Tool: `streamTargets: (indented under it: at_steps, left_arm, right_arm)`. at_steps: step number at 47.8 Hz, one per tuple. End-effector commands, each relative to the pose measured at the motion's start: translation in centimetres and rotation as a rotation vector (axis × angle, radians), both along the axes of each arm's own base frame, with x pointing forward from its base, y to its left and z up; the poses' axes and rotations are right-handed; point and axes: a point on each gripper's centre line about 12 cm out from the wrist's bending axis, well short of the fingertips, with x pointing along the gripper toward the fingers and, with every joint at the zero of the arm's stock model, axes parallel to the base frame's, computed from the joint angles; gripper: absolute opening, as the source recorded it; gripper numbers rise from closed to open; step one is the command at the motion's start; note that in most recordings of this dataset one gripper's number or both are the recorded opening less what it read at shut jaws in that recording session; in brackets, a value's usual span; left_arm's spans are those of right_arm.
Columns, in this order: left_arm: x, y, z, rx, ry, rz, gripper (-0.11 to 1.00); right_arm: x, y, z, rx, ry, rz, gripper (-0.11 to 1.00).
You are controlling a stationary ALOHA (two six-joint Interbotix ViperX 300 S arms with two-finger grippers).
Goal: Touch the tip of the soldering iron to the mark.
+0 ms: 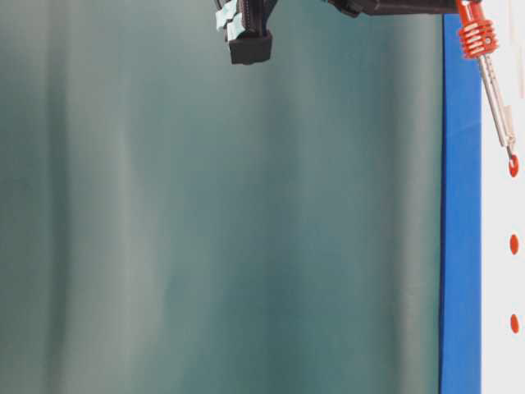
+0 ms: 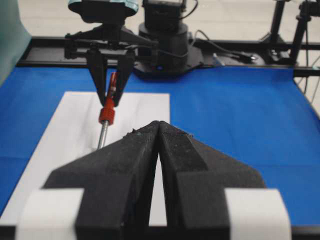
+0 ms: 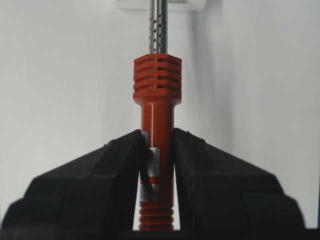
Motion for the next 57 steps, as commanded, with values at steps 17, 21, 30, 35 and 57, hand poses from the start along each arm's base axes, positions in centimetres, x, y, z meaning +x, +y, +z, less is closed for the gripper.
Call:
streamTargets:
  at_steps: [17,21,30,35,57]
  left_arm:
    - [0.2,0.0,0.5,0.000,-0.017,-0.002,0.02]
    - [0.1,0.0,0.5,0.000,-0.018,-0.002,0.02]
    - [0.2,0.0,0.5,0.000,-0.017,-0.002,0.02]
    - [0.2,0.0,0.5,0.000,-0.017,-0.002,0.02]
    - [0.2,0.0,0.6,0.000,-0.020,-0.002,0.02]
  right_arm:
    - [0.4,-0.1,0.6,-0.009,-0.024,-0.001,0.06]
    - [0.4,-0.1,0.6,-0.009,-0.024,-0.001,0.06]
    - [0.5,-0.2,1.2,-0.013,-0.042,-0.005,0.06]
    - [0.5,-0.2,2.5,-0.026,-0.078,-0.003,0.06]
    - [-0.7,0.1,8.4,-0.064,-0.225,-0.011,0.06]
